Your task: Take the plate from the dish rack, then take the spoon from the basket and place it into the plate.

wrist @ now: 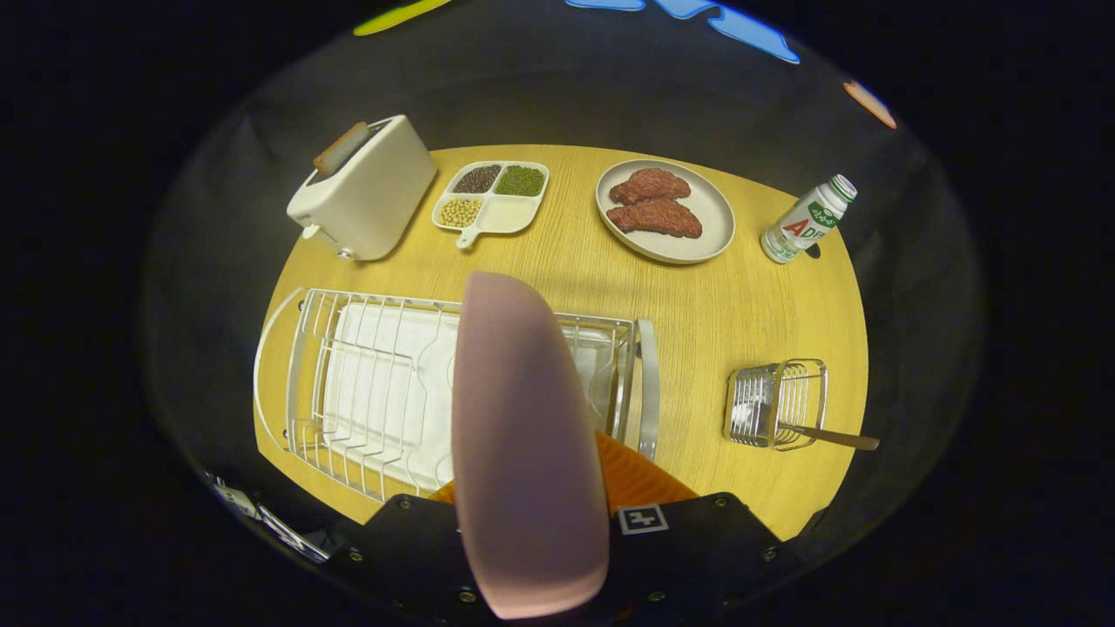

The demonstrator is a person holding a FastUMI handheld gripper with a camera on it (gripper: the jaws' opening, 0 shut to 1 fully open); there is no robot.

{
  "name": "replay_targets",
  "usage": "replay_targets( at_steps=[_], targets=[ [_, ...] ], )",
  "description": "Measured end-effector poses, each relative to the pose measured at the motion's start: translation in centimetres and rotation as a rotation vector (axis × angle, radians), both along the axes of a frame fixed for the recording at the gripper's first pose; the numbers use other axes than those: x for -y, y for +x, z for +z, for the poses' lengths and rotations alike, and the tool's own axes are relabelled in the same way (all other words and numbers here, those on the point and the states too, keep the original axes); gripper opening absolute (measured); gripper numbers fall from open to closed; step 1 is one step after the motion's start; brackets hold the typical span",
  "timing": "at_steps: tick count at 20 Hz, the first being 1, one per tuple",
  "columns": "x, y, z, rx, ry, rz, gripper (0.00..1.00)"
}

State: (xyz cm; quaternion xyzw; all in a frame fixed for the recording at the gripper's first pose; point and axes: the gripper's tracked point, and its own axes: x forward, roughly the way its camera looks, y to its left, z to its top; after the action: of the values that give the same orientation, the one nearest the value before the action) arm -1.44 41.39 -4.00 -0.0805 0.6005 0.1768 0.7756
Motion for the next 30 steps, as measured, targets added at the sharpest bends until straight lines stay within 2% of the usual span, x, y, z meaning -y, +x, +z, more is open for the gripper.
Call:
replay_targets(
  at_steps=[5,11,18,21,25,30],
  targets=[
    [1.9,-2.5,2.7,-0.034,0.135,-0.025,0.43],
    [4.4,-9.1,4.3,-0.158,0.385,-0.078,0.43],
    [7.4,-17.6,1.0,-0.312,0.594,-0.161,0.42],
    [8.1,-20.3,-0.9,-0.357,0.639,-0.176,0.42],
    [8.8,-22.5,-4.0,-0.36,0.636,-0.124,0.42],
    [8.2,-24.7,-8.9,-0.447,0.604,-0.157,0.42]
  ],
)
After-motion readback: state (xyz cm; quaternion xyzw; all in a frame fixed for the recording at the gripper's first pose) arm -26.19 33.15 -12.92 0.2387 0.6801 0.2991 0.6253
